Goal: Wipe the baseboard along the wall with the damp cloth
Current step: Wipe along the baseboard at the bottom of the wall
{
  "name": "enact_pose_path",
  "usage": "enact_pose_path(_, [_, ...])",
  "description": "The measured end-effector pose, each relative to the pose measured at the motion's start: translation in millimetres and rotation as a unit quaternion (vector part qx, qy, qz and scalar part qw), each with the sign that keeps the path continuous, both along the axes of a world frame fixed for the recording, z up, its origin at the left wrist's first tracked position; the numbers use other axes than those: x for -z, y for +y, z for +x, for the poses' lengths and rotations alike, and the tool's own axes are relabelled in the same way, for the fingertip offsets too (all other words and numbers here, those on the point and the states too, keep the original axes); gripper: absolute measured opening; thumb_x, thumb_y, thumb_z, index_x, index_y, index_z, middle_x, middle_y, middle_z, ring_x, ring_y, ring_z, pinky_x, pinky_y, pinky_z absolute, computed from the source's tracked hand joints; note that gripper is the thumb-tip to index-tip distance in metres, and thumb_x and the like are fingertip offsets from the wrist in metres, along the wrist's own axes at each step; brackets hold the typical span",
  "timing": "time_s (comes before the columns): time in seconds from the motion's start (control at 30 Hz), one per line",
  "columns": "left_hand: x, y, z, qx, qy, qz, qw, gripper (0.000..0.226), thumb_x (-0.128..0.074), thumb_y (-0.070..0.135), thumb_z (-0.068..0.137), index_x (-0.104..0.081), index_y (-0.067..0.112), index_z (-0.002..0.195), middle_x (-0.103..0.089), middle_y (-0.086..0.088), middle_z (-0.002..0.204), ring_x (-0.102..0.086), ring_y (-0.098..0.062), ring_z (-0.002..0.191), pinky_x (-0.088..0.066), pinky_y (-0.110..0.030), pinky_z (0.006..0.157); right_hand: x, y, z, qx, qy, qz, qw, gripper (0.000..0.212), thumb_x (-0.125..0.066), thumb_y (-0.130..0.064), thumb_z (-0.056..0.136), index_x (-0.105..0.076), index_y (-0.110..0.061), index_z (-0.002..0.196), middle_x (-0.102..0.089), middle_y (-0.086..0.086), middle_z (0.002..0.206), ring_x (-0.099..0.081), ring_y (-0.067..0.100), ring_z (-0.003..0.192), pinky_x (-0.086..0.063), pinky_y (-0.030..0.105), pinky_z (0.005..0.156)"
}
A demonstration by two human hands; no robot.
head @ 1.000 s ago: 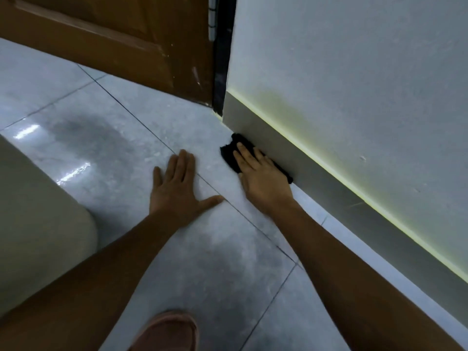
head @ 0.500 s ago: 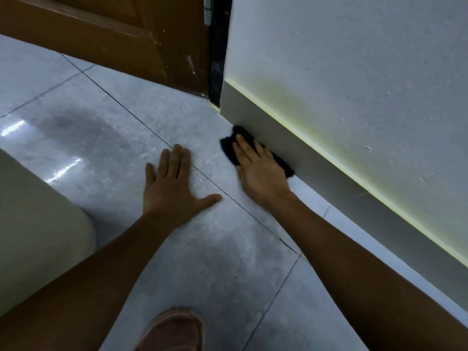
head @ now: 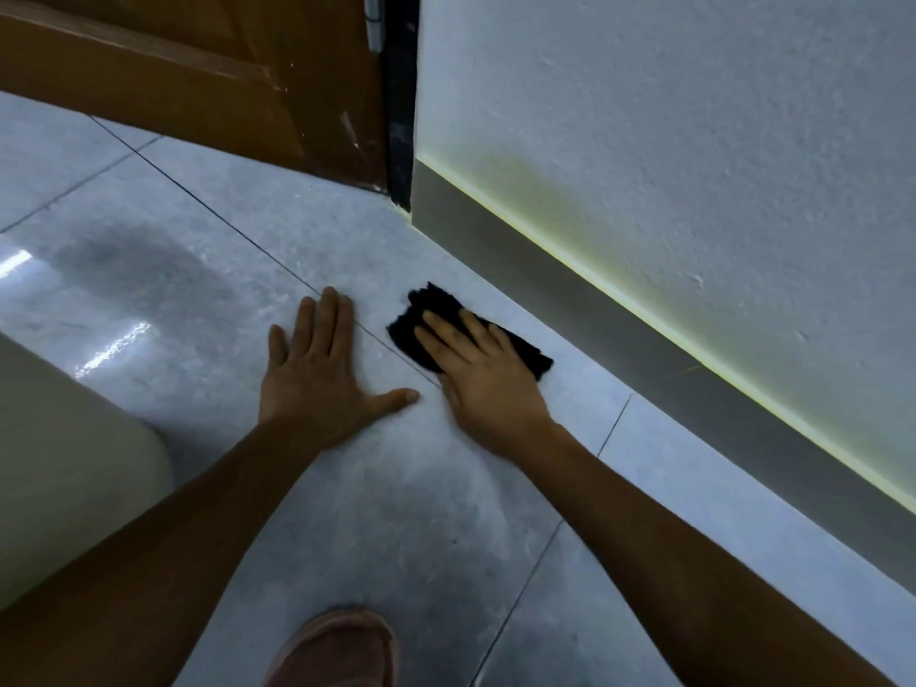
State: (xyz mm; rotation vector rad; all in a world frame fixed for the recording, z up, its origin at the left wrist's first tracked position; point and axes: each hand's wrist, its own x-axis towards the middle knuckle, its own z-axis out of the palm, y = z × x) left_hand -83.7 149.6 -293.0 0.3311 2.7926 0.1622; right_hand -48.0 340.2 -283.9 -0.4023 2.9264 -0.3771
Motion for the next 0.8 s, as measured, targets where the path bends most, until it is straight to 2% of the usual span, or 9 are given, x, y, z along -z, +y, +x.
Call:
enact_pose_path(0.1, [1, 2, 0, 0.008, 0.011, -0.003, 1.000, 0.124, -0.022, 0.091, 0.061, 0.021, 0.013, 0.147, 0.022, -0.008, 0.158, 0.017, -0.025, 0.145, 0.004, -0.049, 0.117, -7, 17, -20, 0.023, -0.050, 0.025, 0.998, 0.053, -0.038, -0.019, 0.096, -0.028, -0.025, 0.148, -0.020, -0.004, 0.158, -0.018, 0.027, 0.144, -0.022, 0.043, 0.115])
enact_pose_path(0.2, [1, 10, 3, -0.017, 0.014, 0.042, 0.999, 0.112, -0.017, 0.086, 0.071, 0.013, 0.011, 0.149, 0.014, -0.010, 0.159, 0.012, -0.026, 0.146, 0.004, -0.048, 0.118, -15, 23, -44, 0.026, -0.120, 0.073, 0.990, 0.057, -0.033, -0.019, 0.100, -0.010, -0.025, 0.152, 0.000, -0.005, 0.161, -0.007, 0.028, 0.146, -0.015, 0.041, 0.118])
enact_pose_path(0.27, [0, 25, 9, -0.013, 0.015, 0.062, 0.998, 0.103, -0.012, 0.080, 0.078, 0.010, 0.010, 0.149, 0.011, -0.010, 0.160, 0.010, -0.025, 0.147, 0.003, -0.047, 0.118, -21, 42, -33, -0.011, -0.152, 0.122, 0.981, 0.066, -0.037, -0.013, 0.099, 0.000, -0.024, 0.152, 0.009, -0.006, 0.160, -0.002, 0.028, 0.147, -0.016, 0.041, 0.118])
enact_pose_path(0.37, [-4, 61, 23, 0.045, 0.006, 0.072, 0.996, 0.090, -0.012, 0.070, 0.086, 0.008, 0.009, 0.149, 0.008, -0.011, 0.160, 0.008, -0.025, 0.147, 0.002, -0.046, 0.119, -35, 92, 22, -0.024, -0.198, 0.167, 0.966, 0.071, -0.038, -0.009, 0.098, 0.007, -0.024, 0.151, 0.015, -0.006, 0.159, 0.002, 0.027, 0.147, -0.018, 0.039, 0.117])
enact_pose_path(0.47, [-5, 95, 41, 0.149, 0.007, 0.051, 0.988, 0.089, -0.004, 0.069, 0.085, 0.007, 0.008, 0.149, 0.008, -0.012, 0.160, 0.006, -0.027, 0.147, 0.001, -0.045, 0.118, -40, 138, 88, 0.031, -0.196, 0.145, 0.969, 0.063, -0.032, -0.018, 0.099, 0.003, -0.028, 0.151, 0.011, -0.008, 0.160, 0.000, 0.024, 0.147, -0.017, 0.041, 0.117])
enact_pose_path(0.57, [-3, 128, 61, 0.245, -0.013, 0.043, 0.969, 0.095, 0.007, 0.069, 0.073, 0.011, 0.011, 0.148, 0.013, -0.010, 0.159, 0.010, -0.025, 0.147, 0.004, -0.044, 0.118, -29, 160, 154, 0.161, -0.149, 0.122, 0.968, 0.056, -0.020, -0.034, 0.094, -0.015, -0.035, 0.150, -0.011, -0.012, 0.159, -0.017, 0.022, 0.145, -0.025, 0.051, 0.111])
enact_pose_path(0.67, [-2, 154, 77, 0.304, -0.010, 0.054, 0.951, 0.093, 0.004, 0.068, 0.074, 0.008, 0.013, 0.149, 0.013, -0.009, 0.159, 0.011, -0.025, 0.146, 0.005, -0.045, 0.117, -23, 172, 204, 0.287, -0.113, 0.093, 0.947, 0.056, -0.023, -0.038, 0.090, -0.030, -0.035, 0.146, -0.028, -0.011, 0.155, -0.031, 0.022, 0.140, -0.034, 0.057, 0.103])
enact_pose_path(0.8, [6, 180, 99, 0.282, 0.008, 0.055, 0.958, 0.088, 0.002, 0.068, 0.078, 0.009, 0.018, 0.150, 0.016, -0.005, 0.159, 0.015, -0.026, 0.146, 0.011, -0.046, 0.114, -18, 186, 242, 0.393, -0.090, 0.094, 0.910, 0.054, -0.029, -0.034, 0.091, -0.032, -0.034, 0.146, -0.028, -0.010, 0.155, -0.028, 0.021, 0.141, -0.031, 0.051, 0.103])
